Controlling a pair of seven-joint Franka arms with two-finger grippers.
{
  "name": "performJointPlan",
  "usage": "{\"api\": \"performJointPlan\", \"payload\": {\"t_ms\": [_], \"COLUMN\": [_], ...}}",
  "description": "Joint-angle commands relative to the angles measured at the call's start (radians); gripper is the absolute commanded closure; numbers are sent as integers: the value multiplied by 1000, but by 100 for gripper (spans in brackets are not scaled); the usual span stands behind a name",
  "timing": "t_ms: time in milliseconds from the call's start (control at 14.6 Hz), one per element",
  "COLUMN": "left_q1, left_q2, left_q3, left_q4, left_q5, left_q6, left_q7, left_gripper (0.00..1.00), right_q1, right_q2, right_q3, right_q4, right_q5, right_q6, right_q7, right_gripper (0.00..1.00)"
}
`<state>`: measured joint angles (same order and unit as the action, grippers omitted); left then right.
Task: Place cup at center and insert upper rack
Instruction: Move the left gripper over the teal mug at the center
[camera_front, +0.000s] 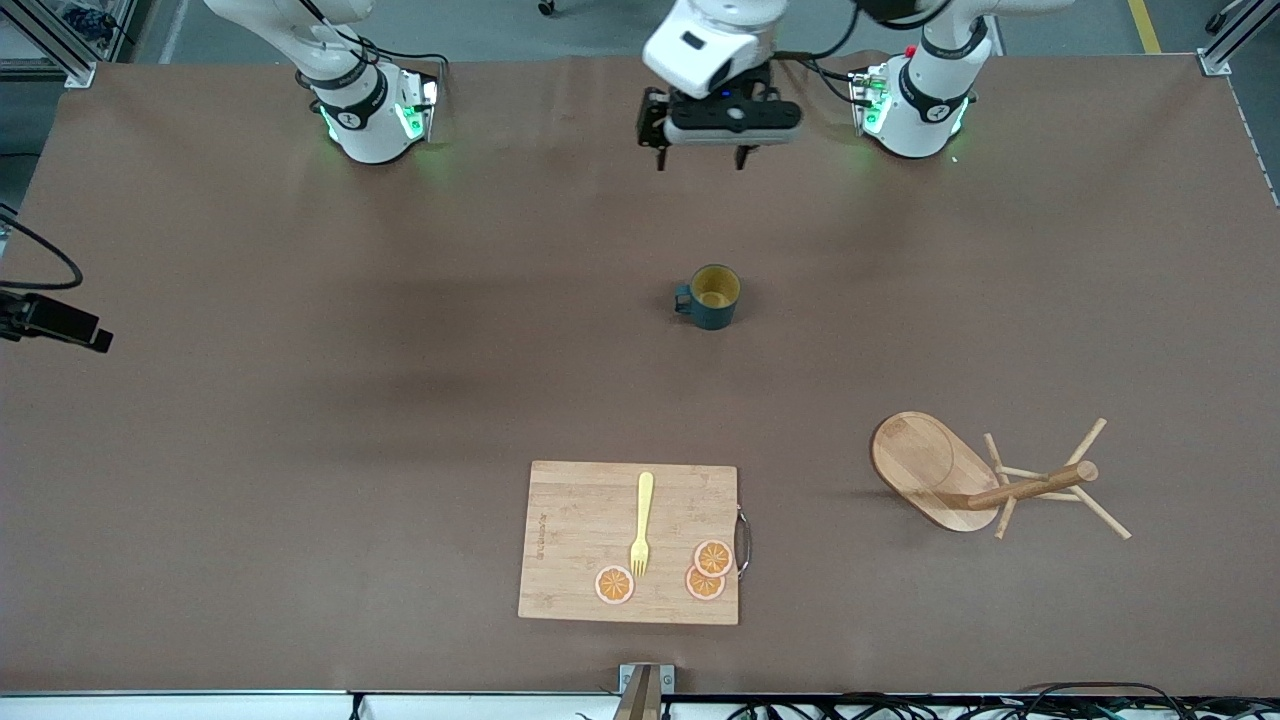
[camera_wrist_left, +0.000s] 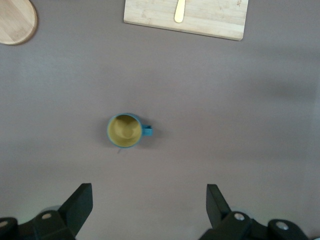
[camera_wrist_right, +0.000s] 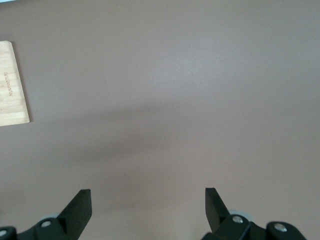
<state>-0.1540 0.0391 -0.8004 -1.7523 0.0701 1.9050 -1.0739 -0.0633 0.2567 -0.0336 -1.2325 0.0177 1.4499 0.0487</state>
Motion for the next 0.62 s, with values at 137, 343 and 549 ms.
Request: {"api": "performJointPlan", "payload": {"t_ms": [137,343,549], "left_q1": [-203,-294,-363], "left_q2": [163,270,343], "left_q3": [-3,-2,-2], "left_q4": [-42,-44,-65], "left_q5": [308,501,652], "left_q6": [94,97,94], "left_q7": [-407,-630,-808], "left_gripper": [0,0,1], "right_q1": [-36,-36,-33], "right_q2": [-56,-133,-201], "right_q3": [38,38,41], "right_q4": [-96,-224,-315], "right_q5": [-36,-36,-36], "right_q6": [52,117,147], "right_q7": [-10,-10,-21], "right_gripper": [0,0,0]}}
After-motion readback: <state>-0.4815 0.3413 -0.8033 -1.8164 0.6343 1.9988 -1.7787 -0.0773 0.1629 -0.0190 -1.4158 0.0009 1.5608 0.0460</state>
